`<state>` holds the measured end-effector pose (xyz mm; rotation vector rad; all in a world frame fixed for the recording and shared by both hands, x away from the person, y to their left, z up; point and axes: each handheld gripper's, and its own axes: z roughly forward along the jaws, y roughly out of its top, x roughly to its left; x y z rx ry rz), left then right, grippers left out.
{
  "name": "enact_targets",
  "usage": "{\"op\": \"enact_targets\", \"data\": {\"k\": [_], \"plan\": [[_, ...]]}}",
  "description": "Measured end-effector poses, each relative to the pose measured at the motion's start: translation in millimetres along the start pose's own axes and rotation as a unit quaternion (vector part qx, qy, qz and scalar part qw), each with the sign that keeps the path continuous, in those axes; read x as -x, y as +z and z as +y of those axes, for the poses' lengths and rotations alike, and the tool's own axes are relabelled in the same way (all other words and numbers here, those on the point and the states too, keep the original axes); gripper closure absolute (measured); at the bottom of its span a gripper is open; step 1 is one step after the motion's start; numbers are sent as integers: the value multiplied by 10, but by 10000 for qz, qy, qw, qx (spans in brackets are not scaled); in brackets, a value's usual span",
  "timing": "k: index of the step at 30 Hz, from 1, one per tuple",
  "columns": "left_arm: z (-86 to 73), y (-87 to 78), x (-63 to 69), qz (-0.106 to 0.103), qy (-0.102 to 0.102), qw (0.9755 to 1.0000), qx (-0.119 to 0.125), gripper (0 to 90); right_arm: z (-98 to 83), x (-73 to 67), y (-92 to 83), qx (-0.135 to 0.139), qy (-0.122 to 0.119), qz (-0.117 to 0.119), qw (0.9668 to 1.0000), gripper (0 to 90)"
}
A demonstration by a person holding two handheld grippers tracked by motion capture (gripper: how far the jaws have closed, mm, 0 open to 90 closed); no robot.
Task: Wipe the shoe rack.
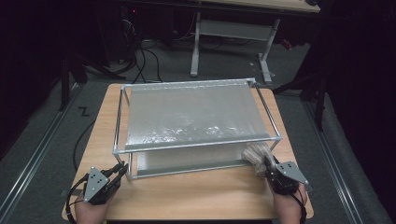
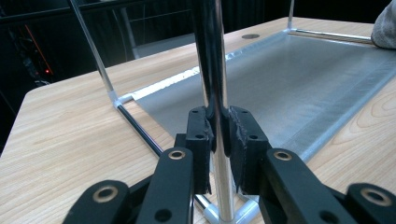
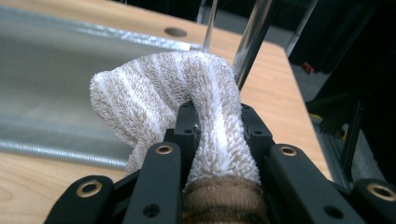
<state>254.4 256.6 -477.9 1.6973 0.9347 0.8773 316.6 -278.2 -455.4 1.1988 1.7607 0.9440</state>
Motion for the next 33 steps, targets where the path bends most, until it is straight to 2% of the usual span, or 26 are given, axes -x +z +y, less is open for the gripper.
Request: {"op": "enact_targets", "data": {"k": [5,14,33], "plan": [[4,2,3,-10,18,10000,-9,786,-82,-3,99,-245,-10,89,9997,734],[6,2,6,-12,24,10000,-18,786,-192,12,211,-641,156,368,9971,733],[3,4,3,-29,-19,10000,0,787,-210,17,215,-640,156,420,9969,733]]}}
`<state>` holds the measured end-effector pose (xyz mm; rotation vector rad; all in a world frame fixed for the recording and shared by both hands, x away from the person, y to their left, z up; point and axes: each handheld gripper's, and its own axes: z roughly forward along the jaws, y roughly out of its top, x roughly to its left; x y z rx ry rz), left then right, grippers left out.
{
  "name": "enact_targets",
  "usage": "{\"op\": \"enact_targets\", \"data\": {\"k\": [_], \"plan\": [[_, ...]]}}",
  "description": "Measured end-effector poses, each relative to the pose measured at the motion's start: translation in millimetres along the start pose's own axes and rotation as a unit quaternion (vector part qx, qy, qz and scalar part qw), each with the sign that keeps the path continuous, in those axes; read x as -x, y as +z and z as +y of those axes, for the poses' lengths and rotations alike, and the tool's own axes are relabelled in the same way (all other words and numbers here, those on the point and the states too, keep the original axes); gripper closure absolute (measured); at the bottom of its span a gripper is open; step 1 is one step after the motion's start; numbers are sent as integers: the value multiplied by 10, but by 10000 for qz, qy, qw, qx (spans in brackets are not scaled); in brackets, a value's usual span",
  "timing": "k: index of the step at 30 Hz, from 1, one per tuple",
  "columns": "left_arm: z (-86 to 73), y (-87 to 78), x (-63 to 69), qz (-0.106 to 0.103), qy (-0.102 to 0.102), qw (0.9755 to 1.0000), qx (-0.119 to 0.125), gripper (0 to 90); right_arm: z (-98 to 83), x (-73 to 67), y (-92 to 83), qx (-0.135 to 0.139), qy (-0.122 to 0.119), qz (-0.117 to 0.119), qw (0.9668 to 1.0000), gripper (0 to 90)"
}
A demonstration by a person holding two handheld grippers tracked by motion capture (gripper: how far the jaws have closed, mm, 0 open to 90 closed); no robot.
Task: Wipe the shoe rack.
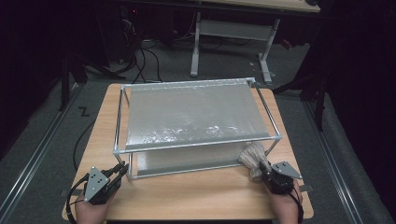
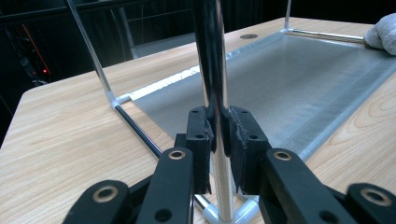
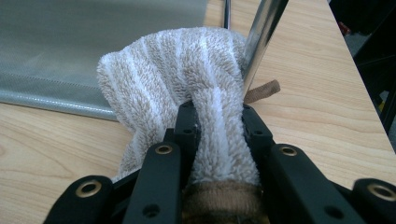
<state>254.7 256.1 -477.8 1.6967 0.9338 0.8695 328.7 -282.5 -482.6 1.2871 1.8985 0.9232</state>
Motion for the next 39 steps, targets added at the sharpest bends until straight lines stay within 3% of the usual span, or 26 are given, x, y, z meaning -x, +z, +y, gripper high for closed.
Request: {"op": "enact_targets", "data": {"k": [17,23,28,39], "plan": [[1,1,0,-1,-81,10000,-1,791,5,-15,-39,118,-30,51,9999,734],[1,1,-4,-16,-81,10000,-2,790,80,-133,-220,447,-147,150,9988,735],[4,3,-11,-39,-75,10000,9,791,166,-301,-457,825,-280,320,9957,734],[24,55,-47,-42,-106,9999,32,792,72,-483,-715,944,-390,450,9938,734]]}}
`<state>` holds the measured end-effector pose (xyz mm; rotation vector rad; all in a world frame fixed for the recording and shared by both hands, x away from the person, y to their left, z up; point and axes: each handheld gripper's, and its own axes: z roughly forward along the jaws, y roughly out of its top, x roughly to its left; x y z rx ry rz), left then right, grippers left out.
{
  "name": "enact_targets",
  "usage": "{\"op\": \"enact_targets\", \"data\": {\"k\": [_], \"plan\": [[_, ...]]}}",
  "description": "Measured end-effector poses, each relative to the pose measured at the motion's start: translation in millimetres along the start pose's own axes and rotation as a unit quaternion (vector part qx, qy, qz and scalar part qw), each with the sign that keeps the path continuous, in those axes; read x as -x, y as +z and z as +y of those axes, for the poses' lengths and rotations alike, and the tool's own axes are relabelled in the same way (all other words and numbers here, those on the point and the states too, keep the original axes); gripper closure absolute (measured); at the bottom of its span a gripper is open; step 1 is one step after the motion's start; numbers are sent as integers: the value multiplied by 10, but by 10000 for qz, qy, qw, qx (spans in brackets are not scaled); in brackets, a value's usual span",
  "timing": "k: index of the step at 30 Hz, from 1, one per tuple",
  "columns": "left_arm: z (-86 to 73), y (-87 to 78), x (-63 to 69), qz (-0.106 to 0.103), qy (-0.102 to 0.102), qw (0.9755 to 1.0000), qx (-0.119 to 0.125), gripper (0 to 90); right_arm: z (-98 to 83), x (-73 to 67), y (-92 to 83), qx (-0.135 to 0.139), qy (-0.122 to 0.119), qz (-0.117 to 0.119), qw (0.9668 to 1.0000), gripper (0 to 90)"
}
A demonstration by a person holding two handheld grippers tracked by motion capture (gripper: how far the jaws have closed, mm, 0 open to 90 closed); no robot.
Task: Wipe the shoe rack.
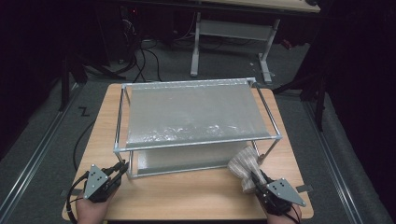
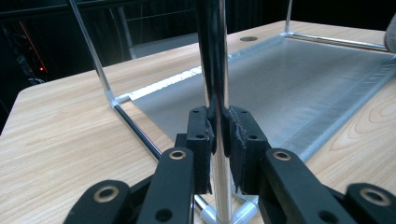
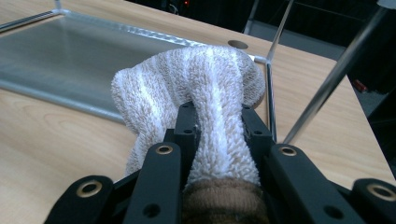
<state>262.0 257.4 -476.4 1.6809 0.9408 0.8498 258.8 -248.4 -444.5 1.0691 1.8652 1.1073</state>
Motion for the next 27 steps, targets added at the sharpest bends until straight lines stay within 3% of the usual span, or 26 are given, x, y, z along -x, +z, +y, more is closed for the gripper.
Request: {"op": "enact_targets", "data": {"k": [6,12,13,15,19,27], "plan": [[19,80,-60,12,-62,10000,3,793,-106,35,-212,-103,89,-150,9998,733],[28,145,-107,62,-76,9999,-31,793,-237,197,-412,-226,233,-550,9980,733],[29,148,-112,77,-69,9999,-41,793,-275,284,-447,-295,241,-757,9964,733],[25,154,-126,111,-59,9999,-62,793,-280,316,-454,-307,249,-833,9957,733],[17,132,-158,208,-53,9997,-79,792,-276,521,-419,-291,417,-1151,9920,734],[-35,-12,-242,449,-134,9989,-99,792,-100,597,-153,-140,428,-1144,9924,733]]}}
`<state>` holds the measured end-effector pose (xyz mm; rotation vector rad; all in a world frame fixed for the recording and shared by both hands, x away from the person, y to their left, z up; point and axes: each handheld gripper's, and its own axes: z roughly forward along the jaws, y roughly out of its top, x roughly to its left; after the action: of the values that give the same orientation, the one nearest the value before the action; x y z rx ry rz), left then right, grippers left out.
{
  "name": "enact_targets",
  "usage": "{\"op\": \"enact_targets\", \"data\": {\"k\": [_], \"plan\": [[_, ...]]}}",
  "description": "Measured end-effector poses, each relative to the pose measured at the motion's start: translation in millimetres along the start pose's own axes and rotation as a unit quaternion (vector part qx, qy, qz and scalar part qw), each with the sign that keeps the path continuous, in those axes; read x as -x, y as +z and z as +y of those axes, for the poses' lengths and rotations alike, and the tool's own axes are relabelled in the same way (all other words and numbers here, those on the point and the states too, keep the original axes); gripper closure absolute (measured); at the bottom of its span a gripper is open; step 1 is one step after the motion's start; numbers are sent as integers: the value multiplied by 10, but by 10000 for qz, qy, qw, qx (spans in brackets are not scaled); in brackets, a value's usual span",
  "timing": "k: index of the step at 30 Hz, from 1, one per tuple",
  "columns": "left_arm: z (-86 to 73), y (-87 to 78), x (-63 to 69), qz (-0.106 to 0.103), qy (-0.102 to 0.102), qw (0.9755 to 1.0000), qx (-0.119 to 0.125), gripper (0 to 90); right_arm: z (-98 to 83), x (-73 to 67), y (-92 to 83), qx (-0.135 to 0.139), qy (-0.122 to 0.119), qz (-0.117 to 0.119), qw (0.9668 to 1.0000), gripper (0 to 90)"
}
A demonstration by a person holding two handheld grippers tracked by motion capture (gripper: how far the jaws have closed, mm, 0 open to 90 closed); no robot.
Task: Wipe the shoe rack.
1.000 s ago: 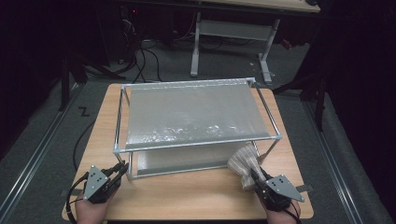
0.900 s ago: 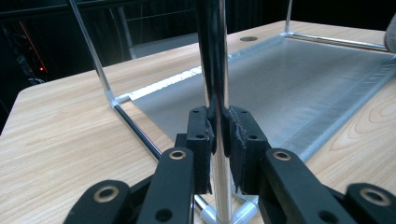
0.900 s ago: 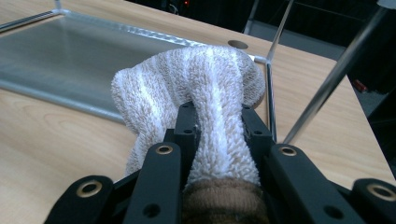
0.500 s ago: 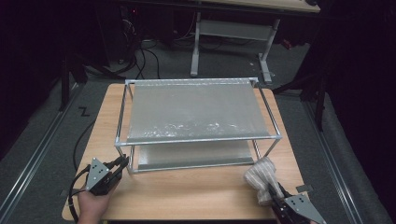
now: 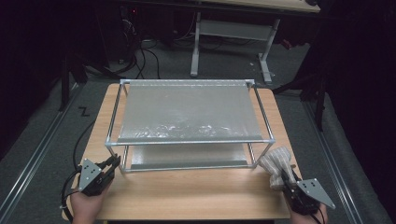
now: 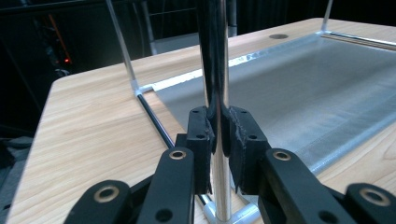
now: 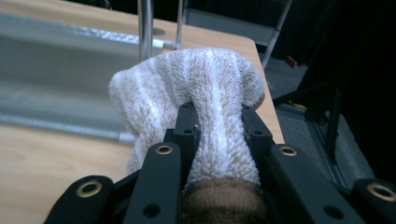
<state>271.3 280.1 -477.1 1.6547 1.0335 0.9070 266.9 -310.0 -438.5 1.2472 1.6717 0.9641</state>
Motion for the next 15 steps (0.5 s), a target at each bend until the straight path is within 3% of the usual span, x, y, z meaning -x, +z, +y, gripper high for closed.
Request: {"op": "enact_targets", "data": {"k": [9,13,15], "plan": [[-39,-89,-34,97,-35,9999,19,792,337,-108,236,343,-83,79,9993,732],[-40,-90,-35,96,-33,9999,20,792,462,-135,246,510,-118,98,9986,732],[-40,-90,-37,87,-36,10000,21,792,578,-110,191,776,-61,-10,9970,733]]}}
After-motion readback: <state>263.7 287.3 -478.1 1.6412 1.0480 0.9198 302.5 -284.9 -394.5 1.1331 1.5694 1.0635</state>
